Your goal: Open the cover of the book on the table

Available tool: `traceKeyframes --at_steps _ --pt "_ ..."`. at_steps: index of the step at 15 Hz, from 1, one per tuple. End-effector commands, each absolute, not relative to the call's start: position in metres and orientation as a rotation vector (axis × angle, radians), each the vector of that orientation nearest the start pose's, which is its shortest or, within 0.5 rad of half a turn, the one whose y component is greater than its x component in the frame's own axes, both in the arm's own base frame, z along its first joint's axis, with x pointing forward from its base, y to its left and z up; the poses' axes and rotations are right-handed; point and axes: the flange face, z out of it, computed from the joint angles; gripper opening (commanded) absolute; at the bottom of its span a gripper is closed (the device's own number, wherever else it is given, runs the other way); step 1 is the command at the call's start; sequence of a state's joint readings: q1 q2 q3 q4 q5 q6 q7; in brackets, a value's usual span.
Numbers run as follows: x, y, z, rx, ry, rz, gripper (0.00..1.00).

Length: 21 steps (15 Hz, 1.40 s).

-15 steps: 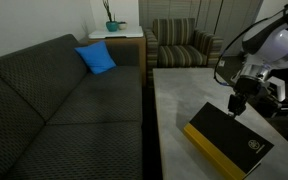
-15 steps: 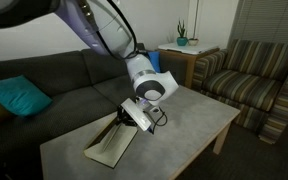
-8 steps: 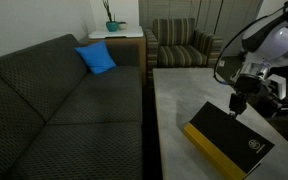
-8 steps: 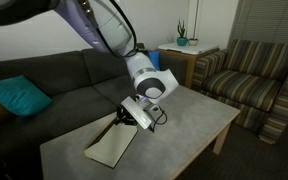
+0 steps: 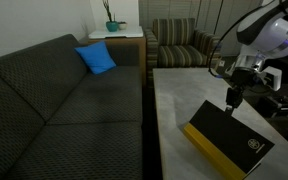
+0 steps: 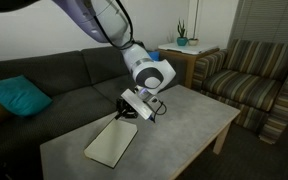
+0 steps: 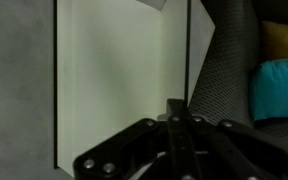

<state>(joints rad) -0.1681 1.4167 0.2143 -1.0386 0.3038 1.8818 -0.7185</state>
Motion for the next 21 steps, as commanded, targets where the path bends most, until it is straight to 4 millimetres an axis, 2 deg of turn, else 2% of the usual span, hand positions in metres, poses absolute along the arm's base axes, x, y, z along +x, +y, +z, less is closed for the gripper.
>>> traceKeyframes --at_steps 1,4,7,8,15,17,18,21 --pt "0.658 0.017 -0.056 -2.334 -0.602 0.467 0.0" --pt "0.651 0.01 -0.068 -2.265 -0.585 0.524 0.0" --pt "0.634 0.003 -0.08 -2.146 -0.563 0.623 0.0" --pt "0.622 0.003 -0.073 -2.105 -0.558 0.65 0.0" --pt "0.6 0.014 -0.078 -1.964 -0.547 0.719 0.0" --pt "0.599 0.018 -0.08 -1.958 -0.543 0.717 0.0" --pt "0.602 0.018 -0.084 -2.003 -0.535 0.708 0.0" --pt "0.619 0.012 -0.096 -2.181 -0.653 0.617 0.0"
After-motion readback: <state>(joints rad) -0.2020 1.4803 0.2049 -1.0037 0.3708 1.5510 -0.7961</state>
